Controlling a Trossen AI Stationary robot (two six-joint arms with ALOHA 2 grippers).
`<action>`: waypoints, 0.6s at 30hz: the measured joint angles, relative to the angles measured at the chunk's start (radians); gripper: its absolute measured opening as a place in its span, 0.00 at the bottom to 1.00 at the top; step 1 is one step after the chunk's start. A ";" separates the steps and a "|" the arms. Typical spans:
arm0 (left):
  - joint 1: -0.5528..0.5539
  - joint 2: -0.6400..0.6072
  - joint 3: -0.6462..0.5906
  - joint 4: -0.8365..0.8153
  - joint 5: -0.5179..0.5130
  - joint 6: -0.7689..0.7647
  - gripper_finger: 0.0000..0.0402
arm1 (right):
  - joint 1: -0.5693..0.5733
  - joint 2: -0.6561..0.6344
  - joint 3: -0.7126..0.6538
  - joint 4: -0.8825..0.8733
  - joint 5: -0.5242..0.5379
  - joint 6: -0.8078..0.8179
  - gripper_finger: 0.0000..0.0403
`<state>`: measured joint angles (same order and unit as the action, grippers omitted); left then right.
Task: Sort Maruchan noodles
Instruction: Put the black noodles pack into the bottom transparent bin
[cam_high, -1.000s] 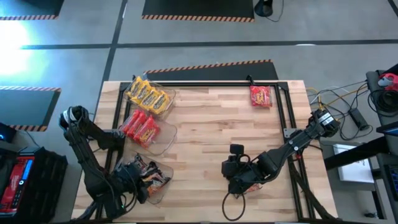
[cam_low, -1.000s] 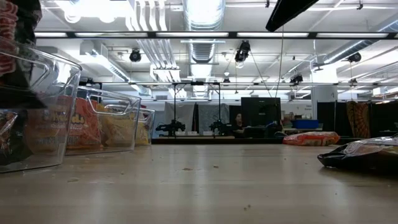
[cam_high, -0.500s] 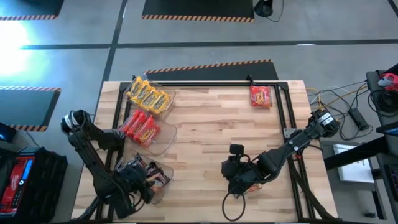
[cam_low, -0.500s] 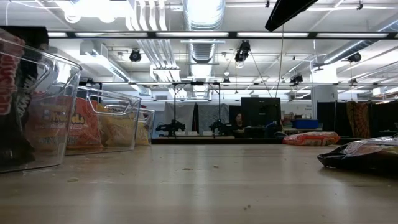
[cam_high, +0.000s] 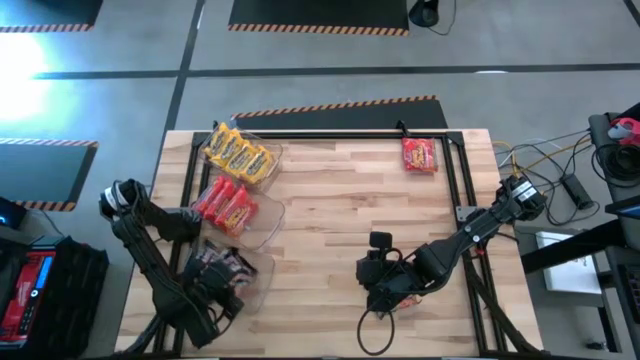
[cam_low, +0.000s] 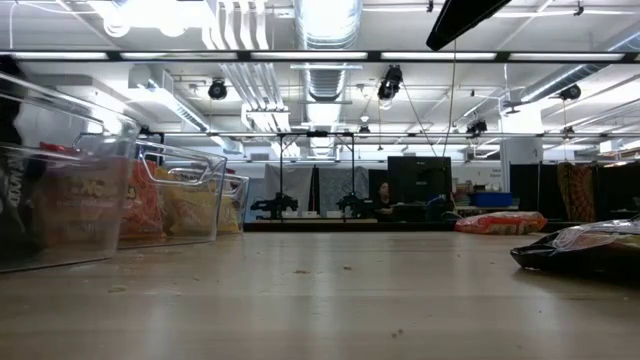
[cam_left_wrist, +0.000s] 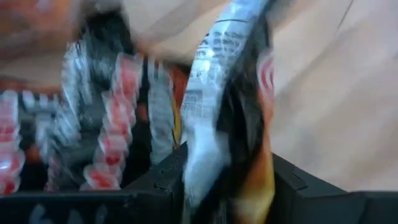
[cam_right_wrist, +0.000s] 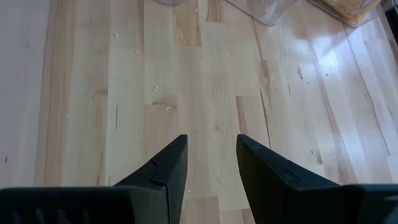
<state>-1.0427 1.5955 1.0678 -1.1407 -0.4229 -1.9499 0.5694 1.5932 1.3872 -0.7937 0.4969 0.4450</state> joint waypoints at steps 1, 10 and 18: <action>-0.002 0.003 -0.005 -0.022 0.023 -0.003 0.29 | 0.000 0.000 0.000 0.000 0.000 0.000 0.32; -0.002 0.001 -0.004 -0.074 0.082 -0.006 0.30 | 0.000 0.000 0.000 0.003 0.000 0.000 0.32; -0.016 -0.010 -0.005 -0.093 0.090 -0.028 0.44 | 0.000 0.000 0.000 0.023 0.000 0.000 0.32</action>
<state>-1.0589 1.5857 1.0626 -1.2338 -0.3327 -1.9778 0.5693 1.5932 1.3872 -0.7712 0.4969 0.4450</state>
